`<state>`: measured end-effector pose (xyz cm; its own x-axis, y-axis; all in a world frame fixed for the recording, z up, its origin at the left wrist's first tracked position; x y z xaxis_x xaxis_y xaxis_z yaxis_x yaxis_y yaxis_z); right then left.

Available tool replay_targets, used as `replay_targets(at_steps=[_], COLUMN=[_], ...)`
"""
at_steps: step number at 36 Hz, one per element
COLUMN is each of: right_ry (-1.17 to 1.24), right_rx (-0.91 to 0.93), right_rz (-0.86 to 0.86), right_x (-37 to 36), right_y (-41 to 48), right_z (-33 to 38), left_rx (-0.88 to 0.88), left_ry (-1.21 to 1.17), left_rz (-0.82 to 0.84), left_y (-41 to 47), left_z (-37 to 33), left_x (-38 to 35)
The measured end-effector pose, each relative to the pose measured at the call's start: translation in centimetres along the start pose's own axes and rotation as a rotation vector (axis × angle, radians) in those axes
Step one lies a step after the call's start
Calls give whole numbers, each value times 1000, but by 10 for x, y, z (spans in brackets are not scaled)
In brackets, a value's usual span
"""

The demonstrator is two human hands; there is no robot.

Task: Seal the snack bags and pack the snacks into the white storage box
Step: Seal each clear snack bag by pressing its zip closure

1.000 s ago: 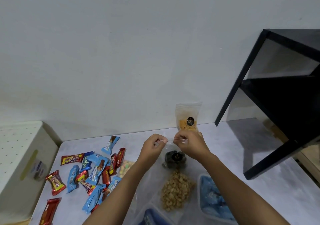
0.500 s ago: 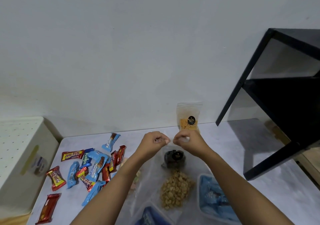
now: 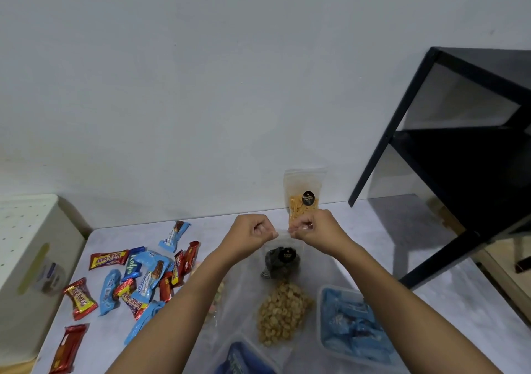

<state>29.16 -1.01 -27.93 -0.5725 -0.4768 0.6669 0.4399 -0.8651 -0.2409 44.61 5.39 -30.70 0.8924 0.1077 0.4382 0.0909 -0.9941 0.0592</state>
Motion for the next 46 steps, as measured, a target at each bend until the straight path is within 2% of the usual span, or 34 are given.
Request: replay_targets(at_steps=[5,8,11,13,17,22,29,38,46], right_ry=[43,99,140,127,-89,-296,-314,-391,-364], right_rx=[-56,-96,-105,-97,14,156,215,289,300], right_rz=[-52,-82,-88,-122,-132,-173,-143,-124,-74], right_x=[9,6,1,0,-3,-2,-2,-5,-10], right_y=[0,-1,-2,-2,-7,-16,-17,-19,-20], right_z=[-13,-17,-20,-22,-15,-9,-14,-10,-11], left_rx=[-13,-22,43,142,211,285,340,336,265], left_ry=[-60,-10,57,11,-76,-368,-628,-634,-461], left_rz=[-35,-88,-350,-488,-349,-338,-321,-301,-245], left_y=[1,2,-4,-14,-24,-22,-23,-18,-14], left_z=[-2,-2,1,0,-1,5,11,9,5], left_x=[7,7,11,7,-24,-35,-39,-43,-41])
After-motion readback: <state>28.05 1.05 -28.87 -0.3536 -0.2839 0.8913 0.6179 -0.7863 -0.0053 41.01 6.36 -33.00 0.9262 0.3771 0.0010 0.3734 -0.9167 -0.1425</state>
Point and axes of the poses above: each hand's wrist, its own y-axis towards the middle knuckle, its own x-axis out of the back of the hand, z = x × y, the point moved 5 cm from there along y, towards the middle knuckle, and after that the axes turned 9 degrees about -x, right-handed, at the moved point
